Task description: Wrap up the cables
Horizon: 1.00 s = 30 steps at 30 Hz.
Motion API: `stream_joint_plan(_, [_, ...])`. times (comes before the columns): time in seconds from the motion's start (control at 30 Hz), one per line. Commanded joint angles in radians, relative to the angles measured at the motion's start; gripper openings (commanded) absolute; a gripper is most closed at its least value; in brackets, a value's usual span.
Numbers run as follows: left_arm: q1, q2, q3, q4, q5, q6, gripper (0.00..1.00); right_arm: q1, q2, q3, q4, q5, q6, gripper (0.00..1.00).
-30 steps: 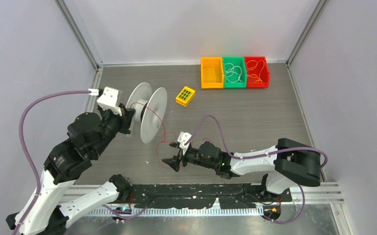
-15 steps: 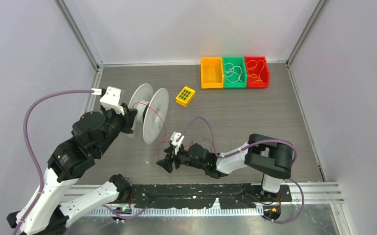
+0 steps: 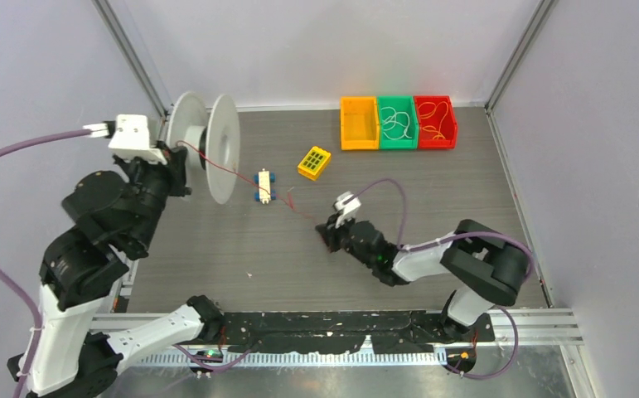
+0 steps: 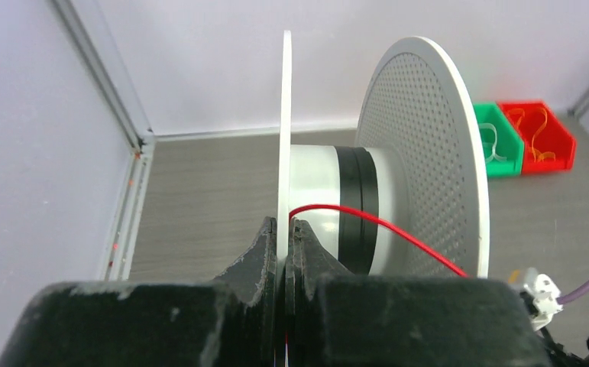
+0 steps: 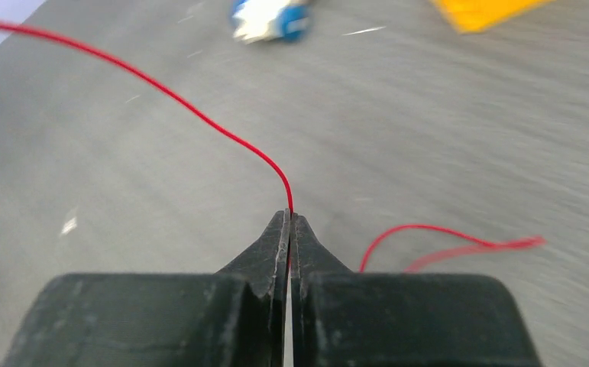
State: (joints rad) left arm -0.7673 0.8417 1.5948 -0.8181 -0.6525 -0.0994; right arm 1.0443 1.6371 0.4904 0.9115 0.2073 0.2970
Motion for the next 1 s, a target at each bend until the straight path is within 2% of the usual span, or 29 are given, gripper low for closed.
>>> stream_joint_plan(0.0, [-0.003,-0.010,0.110,0.026,-0.106,0.023,0.00,-0.123,-0.120,-0.048,-0.092,0.093,0.048,0.05])
stream_joint_plan(0.2, [-0.003,-0.030,0.119,-0.008,-0.117,0.019,0.00,-0.189,-0.225,-0.043,-0.260,0.164,0.034,0.05])
stream_joint_plan(0.3, [-0.002,-0.030,0.124,-0.029,-0.146,0.034,0.00,-0.232,-0.264,-0.067,-0.302,0.200,0.079,0.05])
stream_joint_plan(0.4, [-0.003,-0.026,0.123,-0.048,-0.159,0.045,0.00,-0.295,-0.319,-0.099,-0.305,0.162,0.112,0.05])
stream_joint_plan(0.57, [-0.003,-0.024,0.096,-0.058,-0.126,0.049,0.00,-0.314,-0.373,-0.092,-0.377,0.197,0.098,0.05])
stream_joint_plan(0.67, [-0.003,-0.051,0.020,-0.037,0.014,0.062,0.00,-0.332,-0.391,-0.093,-0.397,0.209,0.072,0.05])
stream_joint_plan(0.73, [-0.003,-0.060,-0.006,-0.086,0.059,0.023,0.00,-0.351,-0.421,-0.085,-0.415,0.222,0.047,0.06])
stream_joint_plan(0.83, [-0.002,-0.063,-0.018,-0.189,0.124,-0.029,0.00,-0.471,-0.478,-0.058,-0.457,0.201,0.039,0.05])
stream_joint_plan(0.97, [-0.003,-0.104,-0.109,-0.216,0.277,-0.088,0.00,-0.645,-0.514,0.031,-0.560,0.099,0.037,0.07])
